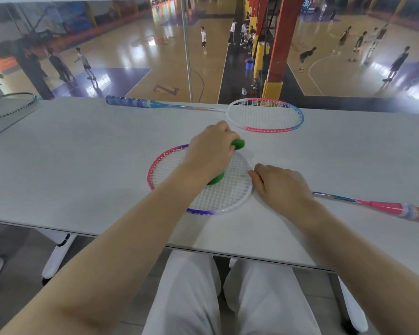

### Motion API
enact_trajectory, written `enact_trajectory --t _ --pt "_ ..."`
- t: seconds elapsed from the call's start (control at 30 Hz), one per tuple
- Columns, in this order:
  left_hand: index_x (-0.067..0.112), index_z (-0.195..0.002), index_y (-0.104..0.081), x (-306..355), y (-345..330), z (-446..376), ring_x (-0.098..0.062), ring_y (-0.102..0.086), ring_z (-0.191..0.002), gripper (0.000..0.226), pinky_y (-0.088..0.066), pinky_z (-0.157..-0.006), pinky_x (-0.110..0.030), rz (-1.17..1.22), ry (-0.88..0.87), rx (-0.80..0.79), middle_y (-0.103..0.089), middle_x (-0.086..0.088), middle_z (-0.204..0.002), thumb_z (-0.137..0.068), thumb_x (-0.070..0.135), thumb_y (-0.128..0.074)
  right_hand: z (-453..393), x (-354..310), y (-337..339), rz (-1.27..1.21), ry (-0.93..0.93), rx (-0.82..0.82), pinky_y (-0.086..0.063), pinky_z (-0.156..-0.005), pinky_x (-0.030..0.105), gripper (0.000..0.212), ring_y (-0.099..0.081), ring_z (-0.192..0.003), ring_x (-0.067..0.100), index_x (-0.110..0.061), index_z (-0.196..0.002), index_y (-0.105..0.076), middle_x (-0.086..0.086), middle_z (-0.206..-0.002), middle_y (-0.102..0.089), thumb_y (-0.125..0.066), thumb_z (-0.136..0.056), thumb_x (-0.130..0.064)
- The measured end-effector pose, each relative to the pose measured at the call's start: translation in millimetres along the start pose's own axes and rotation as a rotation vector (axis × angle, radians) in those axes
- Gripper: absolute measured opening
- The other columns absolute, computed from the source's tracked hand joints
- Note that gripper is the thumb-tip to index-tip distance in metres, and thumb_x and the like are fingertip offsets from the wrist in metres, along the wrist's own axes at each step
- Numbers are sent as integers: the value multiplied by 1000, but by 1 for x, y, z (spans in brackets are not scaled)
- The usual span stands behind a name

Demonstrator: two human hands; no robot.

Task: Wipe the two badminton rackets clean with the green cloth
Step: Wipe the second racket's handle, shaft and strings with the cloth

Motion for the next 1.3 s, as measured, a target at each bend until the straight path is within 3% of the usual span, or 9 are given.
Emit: enact_trajectory --t 0.17,0.23,0.3,0.4,0.57,0.97,1.2,1.3 --pt "24 -124 -64 3 -37 -6 -18 -50 -108 32 -43 -85 -32 11 -37 -128 -57 1 -117 -97 24 -47 4 5 1 -47 52 -61 -39 -63 34 39 -61 -76 22 -22 -89 -44 -8 -83 -55 -27 -98 -57" --pt "25 -126 -63 0 -41 -6 -16 -50 -108 33 -44 -88 -32 68 -31 -166 -55 2 -118 -97 23 -48 8 9 2 -95 40 -123 -36 -65 32 53 -56 -78 16 -23 -101 -46 -12 -91 -55 -33 -88 -73" --pt "25 -130 -60 -3 -42 -4 -16 -51 -109 35 -42 -88 -30 124 -28 -218 -51 3 -122 -97 22 -48 11 12 2 -151 30 -201 -38 -72 32 75 -58 -93 13 -24 -120 -44 -13 -110 -56 -40 -76 -85" --pt "24 -134 -57 -4 -42 -3 -17 -50 -113 39 -42 -94 -32 138 -38 -281 -49 2 -126 -97 22 -46 12 13 2 -223 56 -202 -41 -79 30 93 -57 -110 10 -34 -138 -37 -17 -130 -54 -41 -67 -94" --pt "22 -133 -57 0 -38 0 -20 -47 -116 39 -41 -96 -35 80 -32 -300 -50 -1 -124 -96 22 -46 7 11 1 -279 35 -193 -40 -78 28 87 -57 -110 6 -47 -137 -39 -21 -126 -57 -43 -64 -95" --pt "29 -118 -65 20 0 76 -17 -50 -89 35 -46 -79 -35 18 -43 -459 -48 4 -102 -89 24 -47 5 9 7 -312 -32 -188 -40 -82 30 92 -56 -114 8 -49 -136 -39 -23 -127 -58 -52 -58 -94" --pt "26 -123 -63 14 6 90 -12 -46 -97 33 -48 -82 -33 -44 -61 -326 -49 5 -107 -95 24 -46 4 10 3 -293 -25 -210 -45 -79 33 91 -58 -104 9 -53 -136 -35 -21 -112 -61 -44 -58 -98" --pt "20 -120 -64 9 -4 66 -17 -48 -100 31 -50 -84 -38 -92 -39 -258 -50 2 -110 -96 21 -45 4 10 4 -283 -17 -209 -42 -76 32 90 -58 -103 10 -53 -138 -33 -20 -111 -62 -44 -60 -97"
Point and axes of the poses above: each hand's wrist, its own z-axis away from the middle knuckle, its own y-axis out of the back of the hand, x = y × z, the point moved 4 cm from there along -z, towards the middle knuckle
